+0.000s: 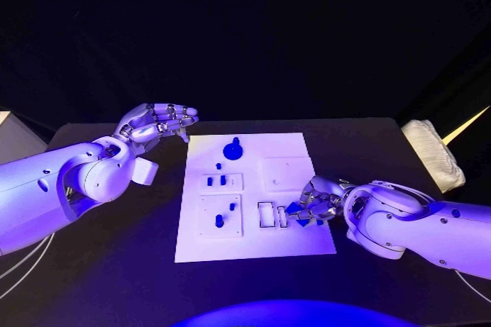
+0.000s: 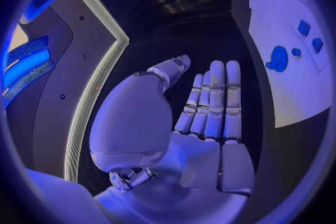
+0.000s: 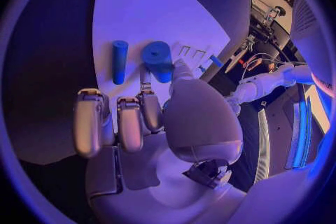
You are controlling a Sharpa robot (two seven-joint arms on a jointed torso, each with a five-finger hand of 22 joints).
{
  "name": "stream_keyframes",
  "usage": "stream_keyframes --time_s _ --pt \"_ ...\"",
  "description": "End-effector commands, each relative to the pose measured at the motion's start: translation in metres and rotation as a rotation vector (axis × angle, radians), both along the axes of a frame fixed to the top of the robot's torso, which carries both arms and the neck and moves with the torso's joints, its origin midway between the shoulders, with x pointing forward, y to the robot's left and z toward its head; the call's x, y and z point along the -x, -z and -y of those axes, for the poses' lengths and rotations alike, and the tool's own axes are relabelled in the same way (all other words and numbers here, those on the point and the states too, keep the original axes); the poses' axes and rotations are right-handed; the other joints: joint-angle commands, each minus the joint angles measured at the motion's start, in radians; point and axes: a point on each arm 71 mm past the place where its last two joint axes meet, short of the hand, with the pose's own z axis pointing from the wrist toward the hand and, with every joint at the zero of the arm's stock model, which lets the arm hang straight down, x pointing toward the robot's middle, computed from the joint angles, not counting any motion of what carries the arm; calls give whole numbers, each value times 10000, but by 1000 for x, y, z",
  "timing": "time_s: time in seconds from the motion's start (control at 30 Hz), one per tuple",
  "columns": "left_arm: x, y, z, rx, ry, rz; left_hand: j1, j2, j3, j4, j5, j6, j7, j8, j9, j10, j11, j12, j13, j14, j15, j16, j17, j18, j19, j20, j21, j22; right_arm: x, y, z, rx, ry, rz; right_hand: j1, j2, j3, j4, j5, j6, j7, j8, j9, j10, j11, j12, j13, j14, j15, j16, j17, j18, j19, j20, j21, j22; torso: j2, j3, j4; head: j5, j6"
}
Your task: Assemble the parts on the task board
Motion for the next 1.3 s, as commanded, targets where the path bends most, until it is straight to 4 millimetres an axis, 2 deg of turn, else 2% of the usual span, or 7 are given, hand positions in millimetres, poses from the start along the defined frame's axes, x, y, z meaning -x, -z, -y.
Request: stream_keyframes --time_s 0.03,0.17,0.23,0.43,0.73,1.0,1.3 --pt "1 -1 2 72 121 19 -76 60 -27 9 64 -68 -20 63 10 -54 -18 57 -14 -67 -5 33 11 65 -11 10 -36 -16 6 10 -1 266 17 -622 230 67 -76 -10 443 -16 -21 -39 -68 83 -5 -19 84 726 -77 46 924 -203 352 -79 70 1518 -9 -2 2 -13 -8" --pt "1 -1 2 66 126 4 -71 73 -32 24 60 -82 -13 69 9 -80 -13 71 -19 -82 -2 43 16 66 7 11 -69 -41 6 11 0 340 28 -680 714 52 -46 -57 1042 -23 -25 -53 -109 101 -13 -53 150 733 -84 50 962 -205 356 -88 75 1542 -3 0 -1 -8 -11" --pt "1 -1 2 65 128 1 -71 73 -32 24 60 -82 -13 69 9 -80 -13 71 -19 -82 -2 43 16 66 7 11 -69 -41 5 11 0 431 2 -615 1273 -23 209 -90 701 0 -25 -77 -155 127 -19 -62 210 743 -92 62 1014 -211 366 -95 97 1571 -3 -3 -3 -3 -14" --pt "1 -1 2 60 124 -5 -71 73 -32 24 60 -82 -13 69 9 -80 -13 71 -19 -82 -2 43 16 66 7 11 -69 -41 5 10 0 362 124 -407 1801 -73 684 -41 593 150 -59 -106 -239 224 -55 -14 349 762 -115 92 1117 -227 394 -113 166 1632 -4 6 -6 -7 1" --pt "0 -1 1 40 72 -4 -61 77 -31 23 61 -84 -11 73 9 -92 -11 74 -21 -88 -1 45 18 66 12 11 -78 -48 2 -7 -1 -970 929 -42 1751 -70 1338 -6 1045 701 -286 -3 -276 594 -254 300 803 846 -273 226 1501 -330 579 -242 648 1931 -17 1 -3 -45 41" --pt "-1 0 2 36 63 -5 -49 92 -22 24 61 -83 -10 77 9 -99 -10 77 -22 -93 -1 46 18 66 17 10 -85 -54 -3 -32 -10 -2234 1282 570 1457 -103 1613 -1 991 874 -358 12 -291 750 -316 438 1005 872 -330 270 1618 -371 648 -301 836 2048 -12 -4 2 -78 100" --pt "-1 0 2 37 72 -18 -49 104 -20 32 58 -83 -8 80 10 -104 -8 83 -23 -96 1 49 20 65 23 11 -93 -60 -4 -31 -26 -2449 934 42 962 -102 1857 7 818 981 -387 24 -292 727 -342 327 964 848 -356 232 1532 -347 604 -331 719 2000 -9 -11 -14 -84 110"
